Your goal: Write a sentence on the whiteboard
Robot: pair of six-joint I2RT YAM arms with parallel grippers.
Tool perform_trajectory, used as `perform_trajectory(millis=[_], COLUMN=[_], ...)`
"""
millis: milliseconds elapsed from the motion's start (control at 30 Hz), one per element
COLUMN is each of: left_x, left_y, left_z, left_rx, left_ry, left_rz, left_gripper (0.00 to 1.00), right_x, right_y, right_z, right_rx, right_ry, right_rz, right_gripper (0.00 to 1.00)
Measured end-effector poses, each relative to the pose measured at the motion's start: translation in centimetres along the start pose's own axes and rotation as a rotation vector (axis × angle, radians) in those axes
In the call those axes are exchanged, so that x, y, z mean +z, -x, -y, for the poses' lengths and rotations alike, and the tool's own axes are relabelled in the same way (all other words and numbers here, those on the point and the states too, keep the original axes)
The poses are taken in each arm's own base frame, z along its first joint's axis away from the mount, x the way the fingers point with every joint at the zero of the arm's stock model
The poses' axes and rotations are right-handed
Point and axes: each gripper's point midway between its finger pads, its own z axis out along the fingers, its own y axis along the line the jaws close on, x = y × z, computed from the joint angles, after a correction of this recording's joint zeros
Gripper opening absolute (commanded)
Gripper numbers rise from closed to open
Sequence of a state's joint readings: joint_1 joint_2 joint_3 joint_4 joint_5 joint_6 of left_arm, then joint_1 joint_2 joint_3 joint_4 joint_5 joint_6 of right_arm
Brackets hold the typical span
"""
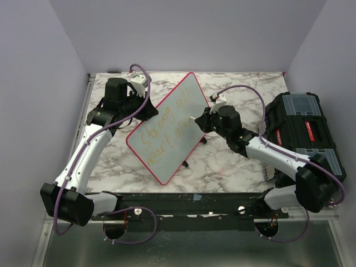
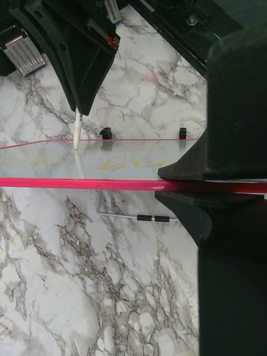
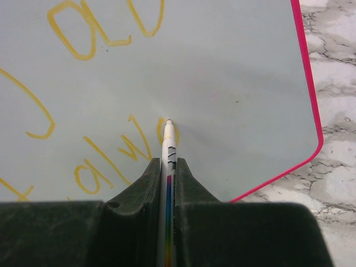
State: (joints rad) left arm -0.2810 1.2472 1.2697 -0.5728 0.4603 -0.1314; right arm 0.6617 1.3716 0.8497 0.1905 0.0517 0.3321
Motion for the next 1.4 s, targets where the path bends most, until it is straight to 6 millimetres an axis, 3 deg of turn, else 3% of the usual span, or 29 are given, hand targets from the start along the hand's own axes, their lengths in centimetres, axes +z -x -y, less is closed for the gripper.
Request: perform_trajectory(millis=[367, 600, 933, 1267, 1400], left_x=[0.0, 0.0, 0.1, 0.1, 0.1], left_y=[0.0, 0.0, 0.1, 0.1, 0.1], left_z=[0.0, 0.0, 0.2, 0.2, 0.3], left_rx=[0.0, 0.001, 0.005, 0.006, 0.007], left_ry=[0.001, 0.0, -0.005, -0.006, -0.007], left_rz=[-0.001, 0.0, 0.003, 0.004, 0.004], left_gripper=[0.0, 0.0, 0.0, 0.0, 0.0], right_x=[-0.1, -0.5, -0.8, -1.7, -1.6], right_y=[-0.4, -2.2, -2.2, 2.1, 2.6], right_z=[0.2, 1.2, 2.5, 1.6, 1.4], right_rx=[0.001, 0.005, 0.001, 0.01, 0.012], right_ry=[0.002, -0.032, -0.109, -0.101, -0.097], right_rz=[0.006, -0.023, -0.022, 0.075, 0.084], right_gripper=[0.01, 0.01, 0.01, 0.0, 0.01])
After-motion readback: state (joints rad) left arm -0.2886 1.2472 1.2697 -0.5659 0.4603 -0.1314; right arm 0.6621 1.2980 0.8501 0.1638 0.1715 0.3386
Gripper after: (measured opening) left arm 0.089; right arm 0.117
